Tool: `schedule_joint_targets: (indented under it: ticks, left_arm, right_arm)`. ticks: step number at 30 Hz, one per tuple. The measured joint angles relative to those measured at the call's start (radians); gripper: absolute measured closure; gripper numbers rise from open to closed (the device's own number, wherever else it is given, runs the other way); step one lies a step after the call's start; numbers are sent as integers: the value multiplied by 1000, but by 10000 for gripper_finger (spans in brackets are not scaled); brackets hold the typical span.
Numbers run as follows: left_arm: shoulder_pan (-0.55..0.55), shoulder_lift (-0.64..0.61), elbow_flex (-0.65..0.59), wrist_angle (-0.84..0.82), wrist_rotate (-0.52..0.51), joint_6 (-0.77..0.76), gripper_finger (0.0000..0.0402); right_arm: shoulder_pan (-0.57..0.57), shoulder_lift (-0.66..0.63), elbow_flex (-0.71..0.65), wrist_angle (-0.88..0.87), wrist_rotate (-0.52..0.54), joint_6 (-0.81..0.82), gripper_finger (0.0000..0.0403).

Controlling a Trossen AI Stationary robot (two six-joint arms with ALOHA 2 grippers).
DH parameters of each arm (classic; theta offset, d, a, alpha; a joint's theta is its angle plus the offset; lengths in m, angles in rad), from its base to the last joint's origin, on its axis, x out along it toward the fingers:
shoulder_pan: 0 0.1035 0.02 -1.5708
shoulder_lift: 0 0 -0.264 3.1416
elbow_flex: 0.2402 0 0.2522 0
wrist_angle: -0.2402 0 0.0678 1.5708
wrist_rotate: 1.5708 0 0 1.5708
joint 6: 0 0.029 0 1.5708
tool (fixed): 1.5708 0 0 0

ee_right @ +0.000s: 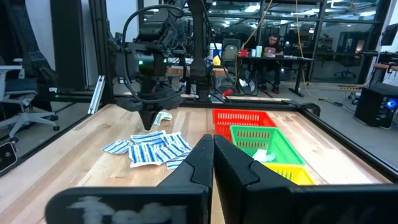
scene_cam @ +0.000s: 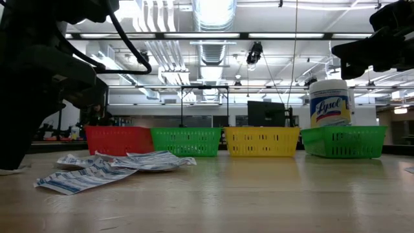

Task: Pick & Place First Aid Supplies
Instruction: Put the green bandage into the left green bin

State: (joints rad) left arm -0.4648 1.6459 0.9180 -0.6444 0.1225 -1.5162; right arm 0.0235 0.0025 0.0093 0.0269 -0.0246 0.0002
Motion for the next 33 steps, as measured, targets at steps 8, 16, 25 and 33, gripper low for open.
schedule_joint_targets:
  ticks: [8, 16, 25, 33]
  left_arm:
    - [0, -1, -1, -93, -35, 6, 401]
    - [0, -1, 2, -107, -127, 377, 401]
    - [0, -1, 2, -107, -129, 445, 401]
    - [0, -46, 26, -112, -121, 422, 401]
  right_arm:
    - [0, 0, 0, 0, 0, 0, 394]
    - [0, 0, 0, 0, 0, 0, 394]
    - [0, 0, 0, 0, 0, 18, 394]
    - [0, 0, 0, 0, 0, 19, 394]
